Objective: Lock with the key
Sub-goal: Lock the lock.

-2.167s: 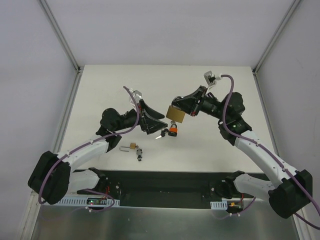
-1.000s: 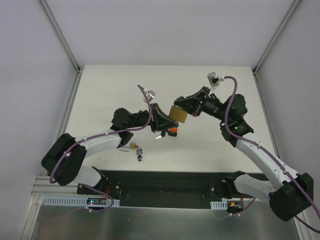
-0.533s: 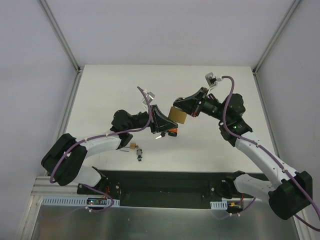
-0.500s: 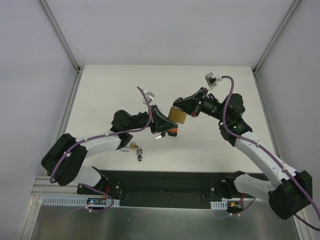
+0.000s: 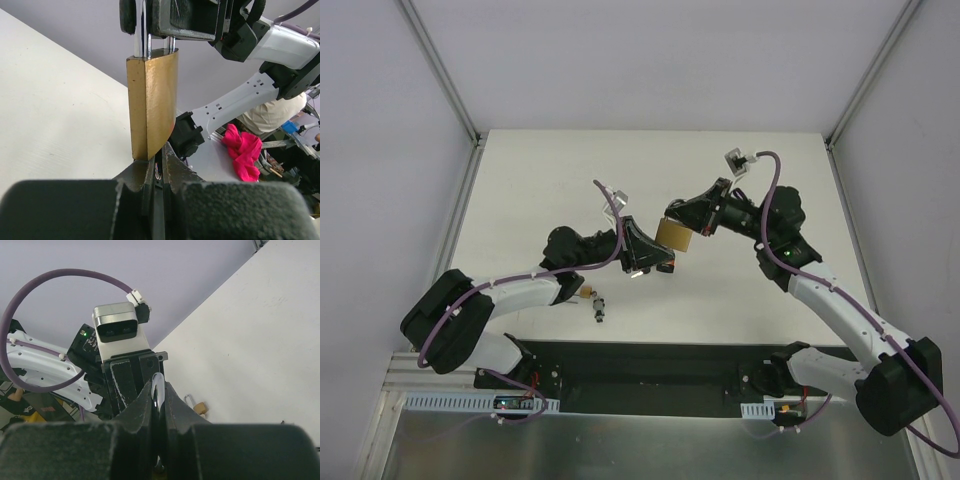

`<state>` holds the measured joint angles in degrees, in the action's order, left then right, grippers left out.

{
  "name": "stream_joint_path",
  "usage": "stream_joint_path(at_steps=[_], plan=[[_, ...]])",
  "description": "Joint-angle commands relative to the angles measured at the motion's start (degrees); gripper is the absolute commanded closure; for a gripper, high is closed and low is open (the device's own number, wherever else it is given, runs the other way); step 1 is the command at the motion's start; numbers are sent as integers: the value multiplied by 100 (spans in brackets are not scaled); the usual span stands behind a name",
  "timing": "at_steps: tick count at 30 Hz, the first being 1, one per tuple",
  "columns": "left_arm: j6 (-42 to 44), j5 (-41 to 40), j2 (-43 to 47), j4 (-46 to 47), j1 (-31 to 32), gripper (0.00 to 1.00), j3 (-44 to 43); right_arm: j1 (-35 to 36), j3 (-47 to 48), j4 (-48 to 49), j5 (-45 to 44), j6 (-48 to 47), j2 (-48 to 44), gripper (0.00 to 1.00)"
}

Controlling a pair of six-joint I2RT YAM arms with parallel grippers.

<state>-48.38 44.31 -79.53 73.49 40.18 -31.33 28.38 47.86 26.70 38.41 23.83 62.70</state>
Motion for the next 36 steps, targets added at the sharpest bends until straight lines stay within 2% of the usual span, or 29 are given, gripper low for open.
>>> stream_joint_path(at_steps=[1, 8, 16, 21, 25, 29, 36], plan=[[180, 429, 95, 121, 139, 100, 154, -201, 101, 1012, -492, 25, -205, 99], [285, 359, 7, -71, 200, 100, 189, -236, -74, 1197, -712, 95, -407, 100], [988, -274, 306, -1574, 271, 100, 101, -263, -75, 1197, -792, 139, -443, 99], [1050, -406, 482, -1610, 262, 100, 206, -307, -189, 1215, -941, 121, -565, 99], [971, -187, 491, -1321, 271, 100, 268, -333, -224, 1224, -923, 113, -610, 100], [751, 164, 368, -549, 271, 100, 347, -377, -207, 1320, -705, 121, -627, 99], [295, 701, 8, 286, 262, 100, 268, -404, -101, 1575, -273, 200, -592, 100]])
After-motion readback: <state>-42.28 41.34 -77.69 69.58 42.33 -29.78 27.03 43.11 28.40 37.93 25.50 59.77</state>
